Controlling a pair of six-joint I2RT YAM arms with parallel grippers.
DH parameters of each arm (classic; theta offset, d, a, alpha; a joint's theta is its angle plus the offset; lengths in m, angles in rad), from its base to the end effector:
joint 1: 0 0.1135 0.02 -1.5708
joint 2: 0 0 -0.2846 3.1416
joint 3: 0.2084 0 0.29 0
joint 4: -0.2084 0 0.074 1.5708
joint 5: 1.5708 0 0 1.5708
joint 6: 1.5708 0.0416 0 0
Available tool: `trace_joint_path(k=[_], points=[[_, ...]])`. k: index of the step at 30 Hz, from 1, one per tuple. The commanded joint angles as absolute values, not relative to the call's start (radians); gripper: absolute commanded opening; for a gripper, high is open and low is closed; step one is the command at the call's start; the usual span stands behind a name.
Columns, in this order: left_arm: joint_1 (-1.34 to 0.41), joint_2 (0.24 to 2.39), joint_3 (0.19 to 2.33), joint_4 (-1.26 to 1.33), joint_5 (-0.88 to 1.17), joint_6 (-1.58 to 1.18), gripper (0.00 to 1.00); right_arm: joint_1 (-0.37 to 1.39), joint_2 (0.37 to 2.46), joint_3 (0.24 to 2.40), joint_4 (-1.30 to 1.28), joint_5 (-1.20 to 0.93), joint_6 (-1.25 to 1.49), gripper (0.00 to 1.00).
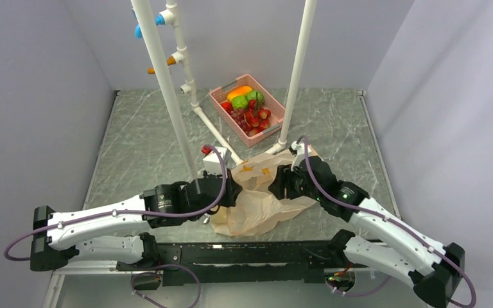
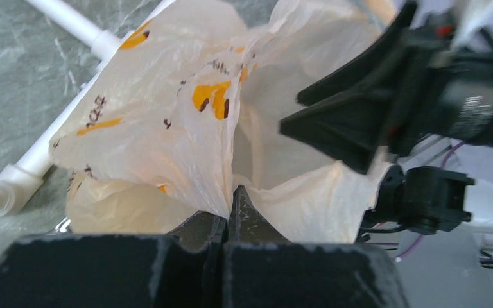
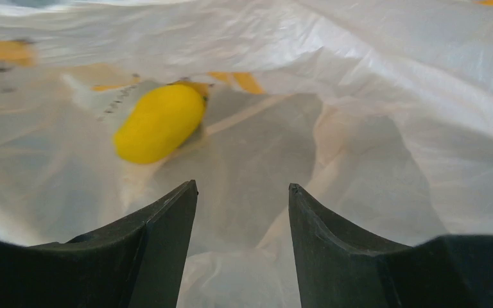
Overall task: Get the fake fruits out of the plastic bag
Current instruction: Adjust the plastic bag at the center of the board.
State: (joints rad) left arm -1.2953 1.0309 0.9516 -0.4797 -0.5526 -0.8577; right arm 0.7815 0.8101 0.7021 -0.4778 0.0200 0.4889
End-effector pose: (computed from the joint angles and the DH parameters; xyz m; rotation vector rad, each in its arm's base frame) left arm 0.0901 -0.2385 0.3369 0.1337 2.1201 -0.7411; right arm 0.1487 0.1464 0.2848 -0.3152 2.2216 0.6963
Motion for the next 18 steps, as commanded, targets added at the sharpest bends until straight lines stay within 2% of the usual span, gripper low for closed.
trace_joint_path(k=[1,4,12,15,18], points=[[-1.236,1.053,1.039,-0.325,-0.419,-0.769,0.0,0.736,0.878,0.735,-0.466,0.044,0.55,0.58],[-1.215,1.15,1.146,-0.314,-0.334,-0.711,0.0,0.689,0.878,0.737,-0.46,0.04,0.559,0.59],[-1.213,1.453,1.593,-0.402,-0.158,-0.564,0.0,0.558,0.91,0.832,-0.537,0.087,0.498,0.62],[-1.213,1.447,1.603,-0.408,-0.178,-0.547,0.0,0.536,0.887,0.871,-0.587,0.144,0.477,0.62],[-1.205,1.381,1.478,-0.378,-0.208,-0.578,0.0,0.534,0.831,0.891,-0.624,0.165,0.469,0.62]])
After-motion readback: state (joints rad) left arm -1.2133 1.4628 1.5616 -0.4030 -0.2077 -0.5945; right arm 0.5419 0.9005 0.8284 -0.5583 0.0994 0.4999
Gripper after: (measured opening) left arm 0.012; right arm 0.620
